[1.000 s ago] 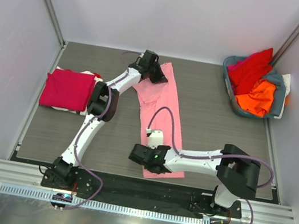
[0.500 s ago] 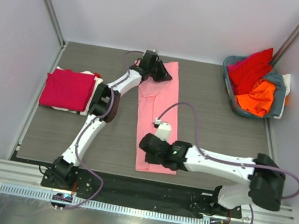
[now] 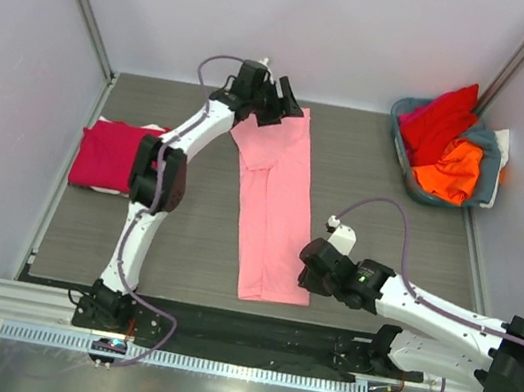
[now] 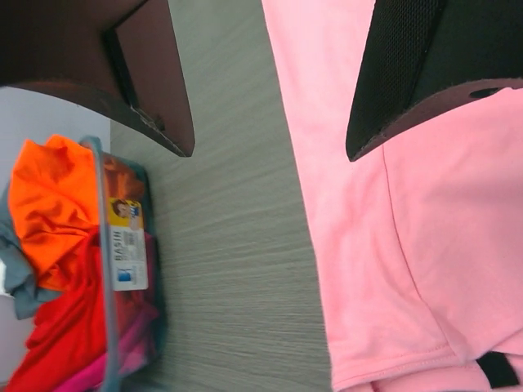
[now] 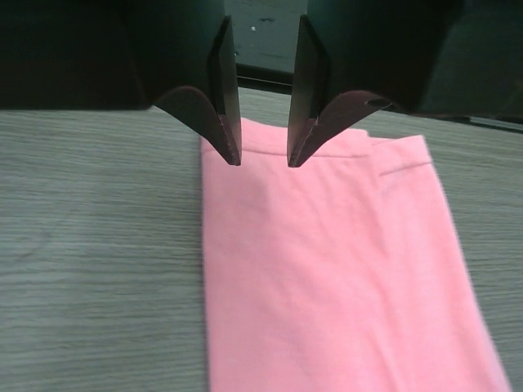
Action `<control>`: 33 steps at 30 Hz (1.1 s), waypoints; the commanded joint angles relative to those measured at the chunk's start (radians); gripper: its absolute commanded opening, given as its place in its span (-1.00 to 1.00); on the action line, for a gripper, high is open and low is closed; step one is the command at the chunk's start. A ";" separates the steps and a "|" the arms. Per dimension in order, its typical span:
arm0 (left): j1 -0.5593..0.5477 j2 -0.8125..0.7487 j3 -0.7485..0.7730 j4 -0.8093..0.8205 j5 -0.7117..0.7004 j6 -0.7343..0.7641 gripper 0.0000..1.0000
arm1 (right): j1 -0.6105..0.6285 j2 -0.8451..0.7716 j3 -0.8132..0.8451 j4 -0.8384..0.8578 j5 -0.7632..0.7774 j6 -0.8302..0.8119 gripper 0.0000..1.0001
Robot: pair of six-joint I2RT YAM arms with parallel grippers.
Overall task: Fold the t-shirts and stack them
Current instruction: Fold the tshirt
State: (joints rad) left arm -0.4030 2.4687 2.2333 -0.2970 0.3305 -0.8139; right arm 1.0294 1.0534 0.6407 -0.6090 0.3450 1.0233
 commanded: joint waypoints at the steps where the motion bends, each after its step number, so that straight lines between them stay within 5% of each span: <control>1: 0.004 -0.268 -0.102 -0.086 -0.034 0.093 0.53 | -0.023 -0.021 -0.021 -0.038 -0.006 -0.028 -0.28; 6: -0.022 -0.477 -0.335 -0.434 -0.129 0.163 0.44 | -0.066 -0.050 -0.041 -0.072 -0.027 -0.065 -0.26; 12: -0.146 -0.870 -0.927 -0.311 -0.171 0.093 0.41 | -0.074 -0.076 -0.084 -0.071 -0.110 -0.078 -0.26; 16: -0.246 -1.045 -1.165 -0.271 -0.217 -0.016 0.40 | -0.077 -0.096 -0.098 -0.040 -0.147 -0.083 -0.26; 26: -0.459 -1.226 -1.546 -0.038 -0.243 -0.310 0.40 | -0.080 -0.007 -0.116 0.040 -0.155 -0.094 -0.23; 33: -0.551 -1.168 -1.557 -0.008 -0.291 -0.369 0.36 | -0.080 0.030 -0.157 0.106 -0.173 -0.104 -0.23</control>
State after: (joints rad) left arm -0.9268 1.2747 0.6651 -0.3946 0.0746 -1.1267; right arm 0.9520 1.0771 0.4969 -0.5625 0.1833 0.9340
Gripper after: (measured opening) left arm 0.684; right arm 0.385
